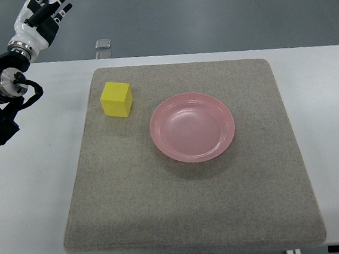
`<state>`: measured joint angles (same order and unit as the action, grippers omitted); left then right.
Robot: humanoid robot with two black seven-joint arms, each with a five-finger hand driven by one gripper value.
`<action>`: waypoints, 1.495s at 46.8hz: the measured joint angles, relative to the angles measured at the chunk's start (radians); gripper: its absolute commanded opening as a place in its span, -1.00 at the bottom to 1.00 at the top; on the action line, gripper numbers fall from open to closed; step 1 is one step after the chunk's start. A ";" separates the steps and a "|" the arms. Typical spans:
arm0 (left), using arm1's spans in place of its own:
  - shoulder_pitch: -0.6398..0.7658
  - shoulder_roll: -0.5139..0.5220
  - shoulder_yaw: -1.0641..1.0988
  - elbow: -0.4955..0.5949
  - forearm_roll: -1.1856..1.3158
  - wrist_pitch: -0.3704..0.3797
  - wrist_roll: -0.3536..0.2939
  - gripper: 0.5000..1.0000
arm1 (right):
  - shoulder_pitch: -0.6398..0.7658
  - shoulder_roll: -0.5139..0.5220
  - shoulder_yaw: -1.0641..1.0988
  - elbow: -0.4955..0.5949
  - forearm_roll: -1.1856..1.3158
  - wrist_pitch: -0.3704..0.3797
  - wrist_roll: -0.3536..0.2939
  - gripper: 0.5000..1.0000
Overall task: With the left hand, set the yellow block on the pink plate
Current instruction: 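Swing the left hand from rest toward the yellow cube, then lower the left hand over the yellow cube and close fingers around it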
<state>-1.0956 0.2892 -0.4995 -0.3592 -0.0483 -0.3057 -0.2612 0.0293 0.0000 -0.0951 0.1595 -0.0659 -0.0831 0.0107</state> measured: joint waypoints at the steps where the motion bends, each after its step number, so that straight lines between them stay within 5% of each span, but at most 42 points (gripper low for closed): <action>1: -0.003 0.005 0.014 -0.007 0.013 -0.005 0.003 0.92 | 0.000 0.000 0.000 0.000 0.000 0.000 0.000 0.69; 20: -0.074 0.087 0.105 -0.127 0.378 -0.041 0.034 0.93 | 0.000 0.000 0.000 0.000 0.000 0.000 0.000 0.69; 40: -0.173 0.209 0.227 -0.232 0.675 -0.254 0.064 0.93 | 0.000 0.000 0.000 0.000 0.000 0.000 0.000 0.69; 53: -0.206 0.229 0.254 -0.263 0.916 -0.267 0.063 0.93 | 0.000 0.000 0.000 0.000 0.000 0.000 0.000 0.69; 70: -0.211 0.317 0.255 -0.491 1.191 -0.305 0.049 0.91 | 0.000 0.000 0.000 0.000 0.000 0.000 0.000 0.69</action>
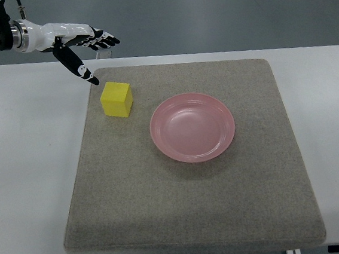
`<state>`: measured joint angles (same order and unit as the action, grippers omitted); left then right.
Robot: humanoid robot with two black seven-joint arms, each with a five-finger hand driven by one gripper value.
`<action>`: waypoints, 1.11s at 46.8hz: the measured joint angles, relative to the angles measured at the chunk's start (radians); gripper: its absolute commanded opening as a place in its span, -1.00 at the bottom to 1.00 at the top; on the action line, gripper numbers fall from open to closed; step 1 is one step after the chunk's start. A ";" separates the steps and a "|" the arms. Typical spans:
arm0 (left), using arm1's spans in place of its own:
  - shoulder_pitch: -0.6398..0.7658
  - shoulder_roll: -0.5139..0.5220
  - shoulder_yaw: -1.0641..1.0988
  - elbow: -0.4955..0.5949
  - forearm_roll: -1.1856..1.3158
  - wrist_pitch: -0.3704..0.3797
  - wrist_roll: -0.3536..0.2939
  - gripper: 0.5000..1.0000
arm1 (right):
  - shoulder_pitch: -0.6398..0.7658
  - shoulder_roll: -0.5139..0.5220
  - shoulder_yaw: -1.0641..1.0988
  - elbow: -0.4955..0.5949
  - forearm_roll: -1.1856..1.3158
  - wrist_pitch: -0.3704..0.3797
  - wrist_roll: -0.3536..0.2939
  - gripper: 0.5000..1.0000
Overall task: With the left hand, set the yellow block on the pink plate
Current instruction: 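Lower the left hand over the yellow cube and close fingers around it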
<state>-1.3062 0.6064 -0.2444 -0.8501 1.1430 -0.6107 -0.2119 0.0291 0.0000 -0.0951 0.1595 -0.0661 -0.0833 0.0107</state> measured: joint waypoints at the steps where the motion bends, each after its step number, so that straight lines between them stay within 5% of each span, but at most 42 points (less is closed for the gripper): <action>1: 0.003 0.001 0.000 -0.006 0.012 0.000 0.000 0.91 | 0.000 0.000 0.000 0.000 0.000 0.000 0.000 0.69; 52: 0.094 -0.095 -0.001 0.037 0.141 0.079 0.000 0.93 | 0.000 0.000 0.000 0.000 0.000 0.000 0.000 0.69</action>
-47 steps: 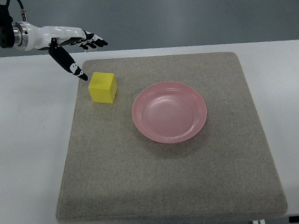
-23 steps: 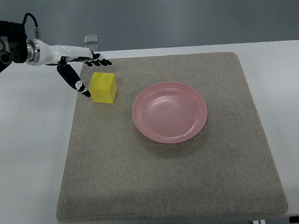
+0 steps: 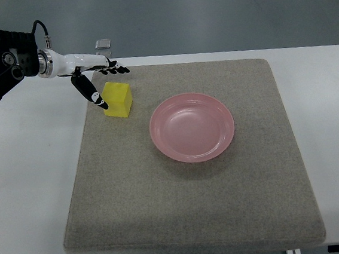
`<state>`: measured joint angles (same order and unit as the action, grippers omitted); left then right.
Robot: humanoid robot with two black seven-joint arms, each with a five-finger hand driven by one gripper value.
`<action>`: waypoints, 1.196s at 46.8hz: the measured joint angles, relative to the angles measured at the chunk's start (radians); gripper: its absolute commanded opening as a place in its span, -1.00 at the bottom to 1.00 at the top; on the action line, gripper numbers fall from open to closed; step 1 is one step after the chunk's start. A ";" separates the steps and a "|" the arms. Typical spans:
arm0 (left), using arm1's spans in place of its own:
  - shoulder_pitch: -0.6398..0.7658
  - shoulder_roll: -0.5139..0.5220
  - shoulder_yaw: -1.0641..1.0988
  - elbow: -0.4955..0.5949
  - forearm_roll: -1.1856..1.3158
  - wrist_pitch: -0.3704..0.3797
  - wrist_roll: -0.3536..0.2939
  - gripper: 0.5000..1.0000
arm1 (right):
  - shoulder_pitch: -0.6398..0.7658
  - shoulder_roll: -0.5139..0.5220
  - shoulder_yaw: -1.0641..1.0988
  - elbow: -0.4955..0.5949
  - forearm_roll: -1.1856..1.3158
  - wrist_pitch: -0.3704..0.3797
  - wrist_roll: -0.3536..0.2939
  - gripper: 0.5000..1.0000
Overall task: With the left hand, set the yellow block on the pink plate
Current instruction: 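Lower the left hand over the yellow cube and close fingers around it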
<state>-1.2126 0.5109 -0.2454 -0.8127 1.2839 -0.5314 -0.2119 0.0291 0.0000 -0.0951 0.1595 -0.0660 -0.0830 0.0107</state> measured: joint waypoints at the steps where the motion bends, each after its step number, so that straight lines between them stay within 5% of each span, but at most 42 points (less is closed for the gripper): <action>1: 0.001 -0.004 0.000 0.001 0.000 0.000 0.000 0.93 | 0.000 0.000 0.000 0.000 0.000 0.000 0.000 0.69; 56: 0.034 -0.080 0.002 0.052 0.154 0.089 -0.006 0.76 | 0.000 0.000 0.000 0.000 0.000 0.000 0.000 0.69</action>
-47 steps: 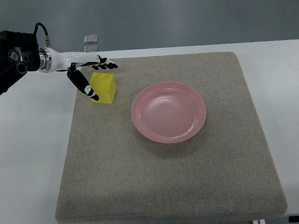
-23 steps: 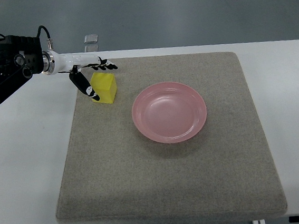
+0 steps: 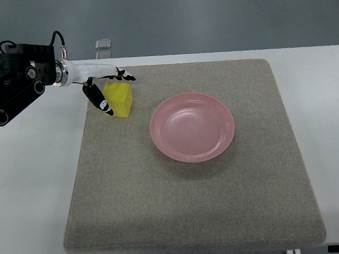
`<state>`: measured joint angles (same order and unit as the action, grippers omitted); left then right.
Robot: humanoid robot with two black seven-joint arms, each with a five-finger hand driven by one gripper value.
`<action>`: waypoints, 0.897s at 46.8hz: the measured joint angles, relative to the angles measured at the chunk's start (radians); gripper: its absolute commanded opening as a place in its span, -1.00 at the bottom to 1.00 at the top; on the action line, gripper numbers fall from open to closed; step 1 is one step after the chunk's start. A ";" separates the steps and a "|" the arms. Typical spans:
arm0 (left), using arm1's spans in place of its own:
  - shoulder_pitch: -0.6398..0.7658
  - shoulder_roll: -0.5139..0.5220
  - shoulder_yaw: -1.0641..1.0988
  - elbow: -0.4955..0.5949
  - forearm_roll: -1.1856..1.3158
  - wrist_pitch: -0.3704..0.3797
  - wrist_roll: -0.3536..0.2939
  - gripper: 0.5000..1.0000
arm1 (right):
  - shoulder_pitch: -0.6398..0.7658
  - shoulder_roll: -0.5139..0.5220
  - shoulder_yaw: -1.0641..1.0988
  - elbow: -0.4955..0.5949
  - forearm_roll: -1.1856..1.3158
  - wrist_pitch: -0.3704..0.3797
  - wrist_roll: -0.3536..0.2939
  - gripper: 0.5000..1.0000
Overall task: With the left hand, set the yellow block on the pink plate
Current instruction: 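Lower the left hand over the yellow cube and close fingers around it, then lift the yellow cube with the left hand toward the pink plate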
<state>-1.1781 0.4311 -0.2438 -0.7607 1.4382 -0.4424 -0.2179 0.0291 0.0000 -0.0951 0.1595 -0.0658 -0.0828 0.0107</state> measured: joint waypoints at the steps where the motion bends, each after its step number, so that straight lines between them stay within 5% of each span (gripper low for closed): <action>1: 0.000 0.000 0.000 0.000 0.001 0.003 0.000 0.76 | 0.000 0.000 0.000 0.000 0.000 0.000 0.000 0.69; 22: 0.012 0.000 0.000 0.000 0.005 0.036 0.000 0.28 | 0.000 0.000 0.000 0.000 0.000 0.000 0.000 0.69; 30: 0.014 0.000 0.000 0.000 0.004 0.036 0.000 -0.26 | 0.000 0.000 0.000 0.000 0.000 0.000 0.000 0.69; 42: 0.012 0.000 -0.002 -0.001 -0.002 0.043 0.007 -0.21 | 0.000 0.000 0.000 0.000 0.000 0.000 0.000 0.69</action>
<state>-1.1657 0.4310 -0.2454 -0.7616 1.4362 -0.3993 -0.2106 0.0291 0.0000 -0.0951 0.1595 -0.0661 -0.0832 0.0107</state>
